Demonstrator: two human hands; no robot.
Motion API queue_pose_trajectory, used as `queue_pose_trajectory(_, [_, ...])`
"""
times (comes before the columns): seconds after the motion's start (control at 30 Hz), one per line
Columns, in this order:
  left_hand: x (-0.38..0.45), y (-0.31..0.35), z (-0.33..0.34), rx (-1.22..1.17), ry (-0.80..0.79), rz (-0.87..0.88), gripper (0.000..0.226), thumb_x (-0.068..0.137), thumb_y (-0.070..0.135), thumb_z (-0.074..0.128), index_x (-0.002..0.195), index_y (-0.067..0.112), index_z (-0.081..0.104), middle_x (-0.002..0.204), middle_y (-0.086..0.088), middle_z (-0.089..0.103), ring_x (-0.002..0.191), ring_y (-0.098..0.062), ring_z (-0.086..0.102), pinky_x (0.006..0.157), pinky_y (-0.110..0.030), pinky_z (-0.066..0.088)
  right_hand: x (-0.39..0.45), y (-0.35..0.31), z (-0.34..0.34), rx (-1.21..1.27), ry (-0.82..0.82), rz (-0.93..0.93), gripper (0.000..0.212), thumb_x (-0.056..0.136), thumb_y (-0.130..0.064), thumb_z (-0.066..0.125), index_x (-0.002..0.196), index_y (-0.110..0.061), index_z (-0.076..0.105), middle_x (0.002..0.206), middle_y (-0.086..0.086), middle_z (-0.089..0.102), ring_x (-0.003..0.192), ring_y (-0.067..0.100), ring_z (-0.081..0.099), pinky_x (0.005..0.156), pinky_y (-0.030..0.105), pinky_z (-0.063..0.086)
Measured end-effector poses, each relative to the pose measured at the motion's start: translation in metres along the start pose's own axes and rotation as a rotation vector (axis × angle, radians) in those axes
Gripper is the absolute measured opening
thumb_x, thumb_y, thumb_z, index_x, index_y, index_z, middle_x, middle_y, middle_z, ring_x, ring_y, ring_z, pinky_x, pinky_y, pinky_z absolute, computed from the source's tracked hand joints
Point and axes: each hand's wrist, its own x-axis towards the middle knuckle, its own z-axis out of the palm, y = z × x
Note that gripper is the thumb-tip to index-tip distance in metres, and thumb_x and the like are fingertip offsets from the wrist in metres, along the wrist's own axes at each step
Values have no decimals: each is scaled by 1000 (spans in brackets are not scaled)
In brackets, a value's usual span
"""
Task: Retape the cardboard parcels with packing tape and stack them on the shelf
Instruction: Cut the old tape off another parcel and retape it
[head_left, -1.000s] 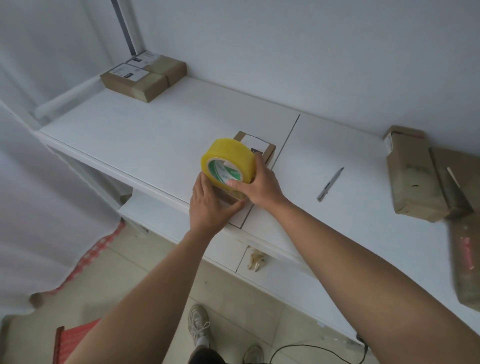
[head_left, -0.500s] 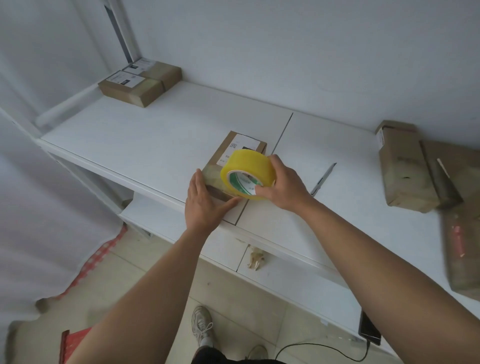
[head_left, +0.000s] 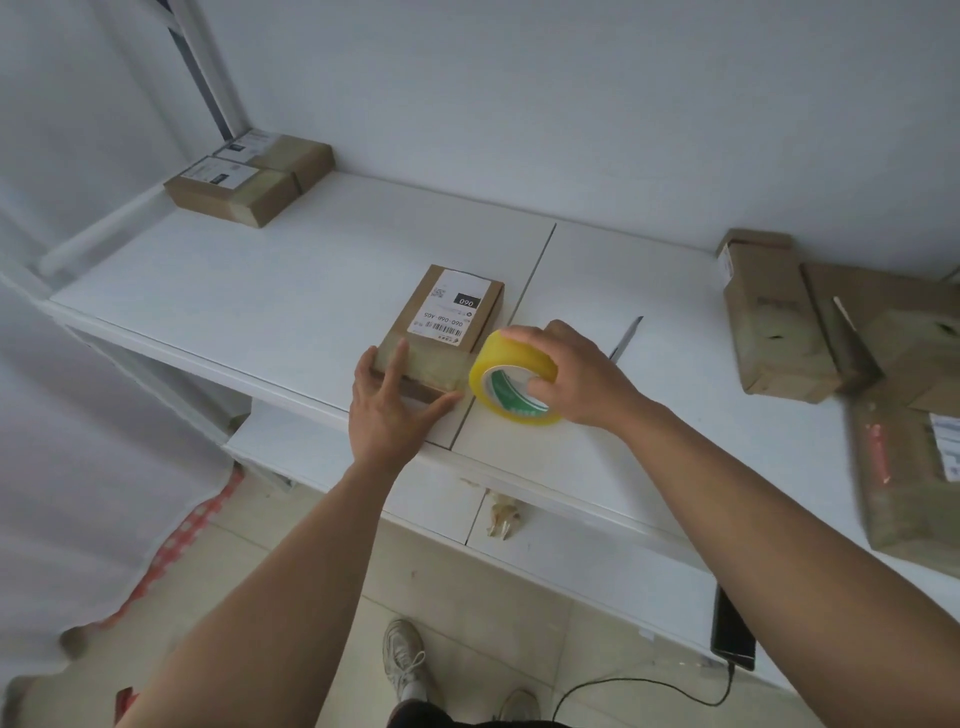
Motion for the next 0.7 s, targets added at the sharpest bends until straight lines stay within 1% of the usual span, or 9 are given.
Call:
queue_pose_trajectory(0.1, [0, 0, 0, 11, 16, 25, 104, 58, 91, 49, 147, 41, 34, 157, -9, 21, 141, -34, 33, 102, -53, 48, 3, -3, -1, -44, -29, 1, 65, 90, -22, 58, 148, -42, 37, 105, -1, 40, 97, 21, 50, 84, 37, 47])
queue_pose_trajectory(0.23, [0, 0, 0, 18, 5, 20, 99, 60, 89, 53, 146, 45, 32, 158, -9, 20, 142, -34, 31, 103, -53, 47, 5, -3, 0, -70, -67, 7, 64, 91, -23, 58, 148, -42, 36, 106, -1, 41, 99, 22, 50, 83, 37, 47])
queue_pose_trajectory(0.47, [-1, 1, 0, 16, -4, 17, 105, 58, 93, 44, 149, 43, 31, 158, -9, 19, 143, -33, 30, 105, -52, 45, 10, -4, 2, -135, -84, 18, 62, 92, -27, 55, 148, -45, 34, 104, -4, 38, 96, 22, 51, 76, 34, 46])
queue_pose_trajectory(0.6, [-1, 2, -3, 41, -12, 8, 112, 58, 93, 44, 154, 38, 22, 159, -10, 19, 143, -34, 30, 105, -52, 45, 12, -7, 2, -186, -92, 10, 60, 94, -30, 55, 148, -46, 33, 104, -4, 38, 94, 21, 50, 71, 32, 42])
queue_pose_trajectory(0.63, [-2, 3, -3, 55, -23, 3, 113, 58, 94, 43, 154, 37, 22, 159, -11, 19, 143, -34, 30, 107, -53, 43, 12, -8, 2, -192, -92, 9, 60, 94, -30, 55, 148, -46, 33, 104, -4, 37, 94, 22, 51, 71, 31, 41])
queue_pose_trajectory(0.7, [-2, 4, -4, 116, -28, 6, 113, 60, 97, 41, 153, 34, 28, 159, -13, 20, 144, -35, 29, 112, -52, 36, 11, -9, 2, -198, -92, 4, 60, 95, -29, 55, 148, -45, 34, 103, -4, 37, 94, 23, 52, 70, 31, 40])
